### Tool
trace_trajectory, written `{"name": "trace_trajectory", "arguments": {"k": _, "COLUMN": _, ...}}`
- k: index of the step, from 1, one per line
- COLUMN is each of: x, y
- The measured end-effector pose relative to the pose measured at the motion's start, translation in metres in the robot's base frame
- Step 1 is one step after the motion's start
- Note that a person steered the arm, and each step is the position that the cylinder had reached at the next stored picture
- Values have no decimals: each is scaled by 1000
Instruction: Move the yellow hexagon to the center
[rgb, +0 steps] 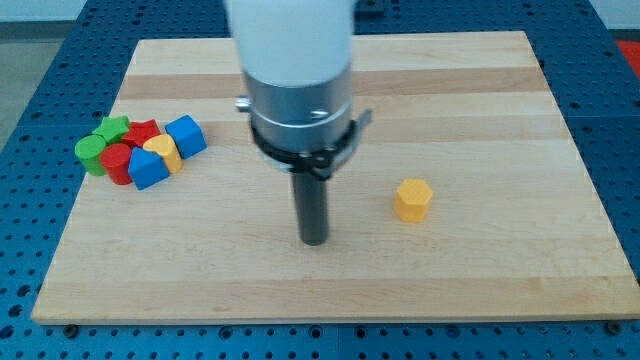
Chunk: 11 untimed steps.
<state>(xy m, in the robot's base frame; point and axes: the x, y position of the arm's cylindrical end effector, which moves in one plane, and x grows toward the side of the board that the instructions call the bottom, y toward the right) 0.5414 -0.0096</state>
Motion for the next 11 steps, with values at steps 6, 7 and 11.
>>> {"name": "trace_trajectory", "arguments": {"k": 6, "x": -51, "y": 76}}
{"name": "trace_trajectory", "arguments": {"k": 7, "x": -62, "y": 54}}
{"name": "trace_trajectory", "arguments": {"k": 11, "x": -116, "y": 4}}
